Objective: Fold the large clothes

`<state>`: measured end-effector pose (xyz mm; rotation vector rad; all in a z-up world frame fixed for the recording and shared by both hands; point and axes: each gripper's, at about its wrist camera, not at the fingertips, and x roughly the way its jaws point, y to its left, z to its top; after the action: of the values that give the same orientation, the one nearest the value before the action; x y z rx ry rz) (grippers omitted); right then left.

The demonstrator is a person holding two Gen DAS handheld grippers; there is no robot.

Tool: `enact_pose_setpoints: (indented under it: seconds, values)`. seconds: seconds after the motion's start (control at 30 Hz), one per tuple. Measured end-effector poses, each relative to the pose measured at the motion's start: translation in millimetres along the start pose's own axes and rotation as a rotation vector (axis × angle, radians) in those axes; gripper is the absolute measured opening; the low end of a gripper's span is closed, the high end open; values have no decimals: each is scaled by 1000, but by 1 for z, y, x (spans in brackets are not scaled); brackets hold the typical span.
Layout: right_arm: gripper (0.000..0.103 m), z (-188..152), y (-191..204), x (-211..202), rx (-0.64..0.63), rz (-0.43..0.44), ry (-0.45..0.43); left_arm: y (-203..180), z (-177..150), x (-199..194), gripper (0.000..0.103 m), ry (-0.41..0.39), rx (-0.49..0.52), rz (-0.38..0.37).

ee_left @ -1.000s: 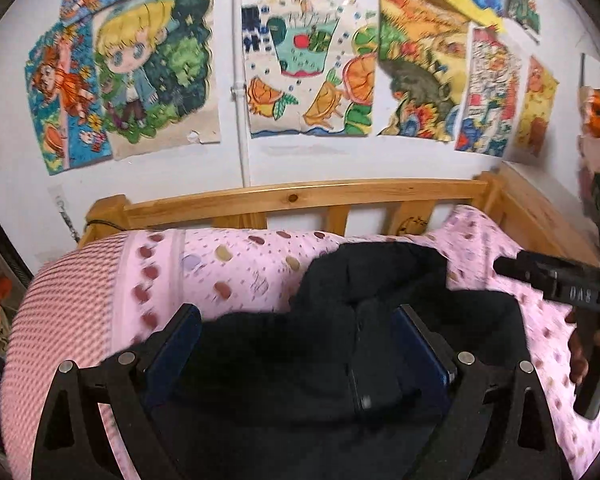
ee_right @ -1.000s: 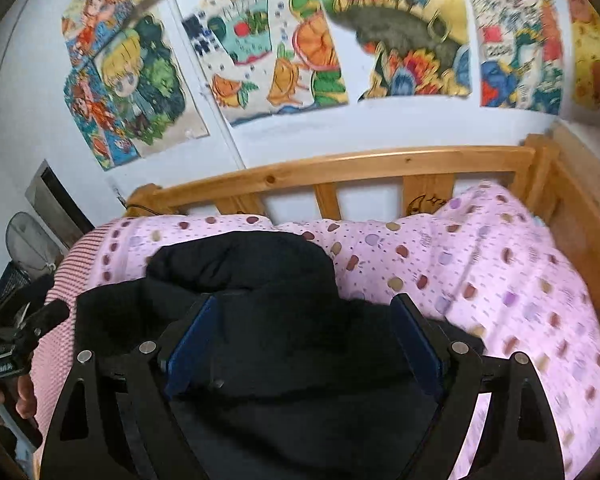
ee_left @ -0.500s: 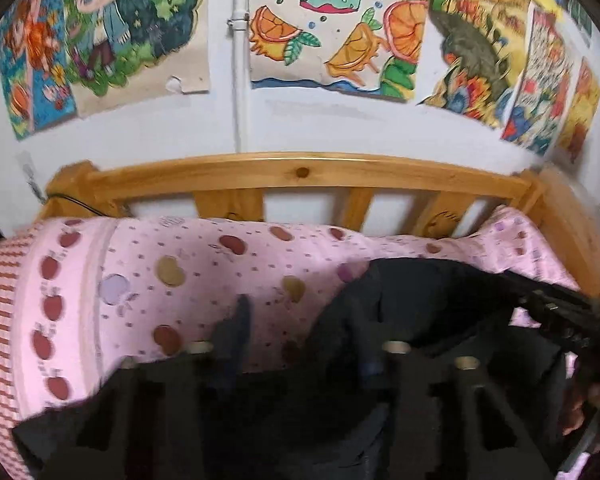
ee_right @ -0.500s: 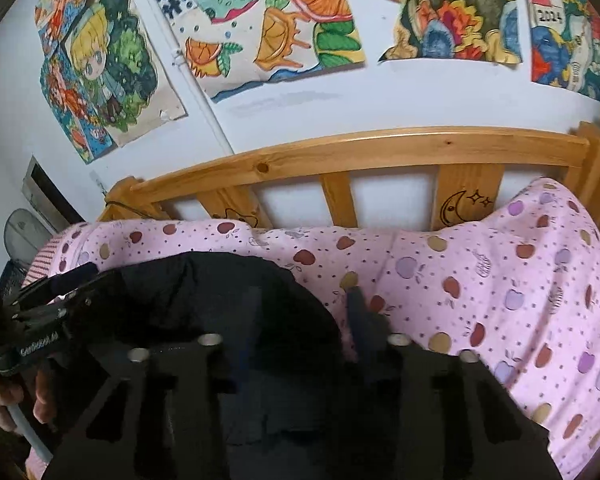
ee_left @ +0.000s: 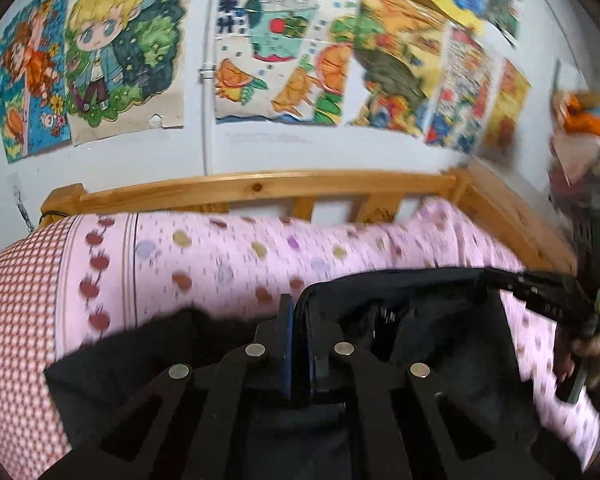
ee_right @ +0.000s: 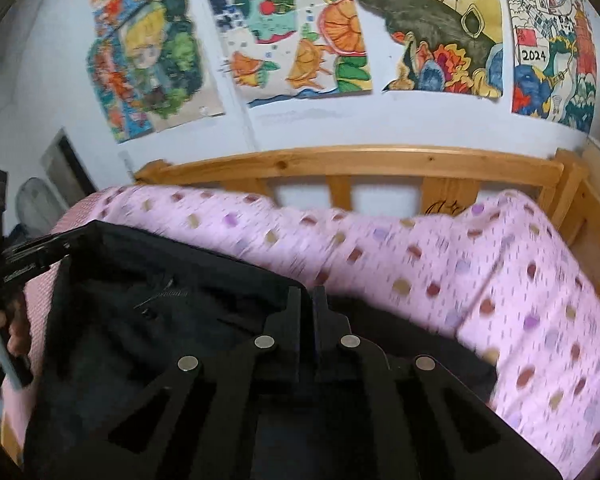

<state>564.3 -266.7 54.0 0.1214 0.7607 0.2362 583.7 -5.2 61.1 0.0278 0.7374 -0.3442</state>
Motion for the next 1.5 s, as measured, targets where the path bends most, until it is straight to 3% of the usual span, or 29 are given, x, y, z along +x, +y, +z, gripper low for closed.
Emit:
enact_pose_setpoints:
  seconds: [0.23,0.4,0.57,0.67,0.8,0.93,1.0,1.07,1.1,1.13,1.2,1.33,1.4,1.5]
  values:
    - [4,-50,5,2,-23,6,93,-9,-63,11,5,116,64,-10]
    - [4,-68,7,24,-44,-23,159,-4,-79,35,5,157,27,-11]
    - [4,-79,4,49,-51,-38,203,-13,-92,60,5,211,66,44]
    - [4,-80,10,50,-53,-49,198,-13,-89,50,6,180,70,30]
    - [5,-72,3,29,-21,10,132,-6,-82,31,7,146,69,-44]
    - [12,-58,-15,13,61,88,73,-6,-75,15,15,127,88,-54]
    - [19,-53,-26,4,114,124,39,-7,-68,-1,23,72,94,-73]
    - [32,-42,-35,-7,164,149,-15,-5,-59,-16,42,2,87,-115]
    - [32,-39,-36,-8,174,151,-32,-5,-54,-23,51,-37,77,-131]
    - [32,-32,-38,-10,190,158,-54,-4,-49,-28,66,-70,68,-138]
    - [32,-20,-34,-4,212,165,-65,-5,-36,-28,69,-113,37,-132]
    - [32,-3,-22,20,239,203,-30,-4,-15,2,69,-62,-48,-117]
    - [32,1,-13,35,233,247,17,-2,-14,20,68,-27,-84,-146]
    - [32,-6,3,49,166,239,82,-3,-24,42,68,34,-113,-221]
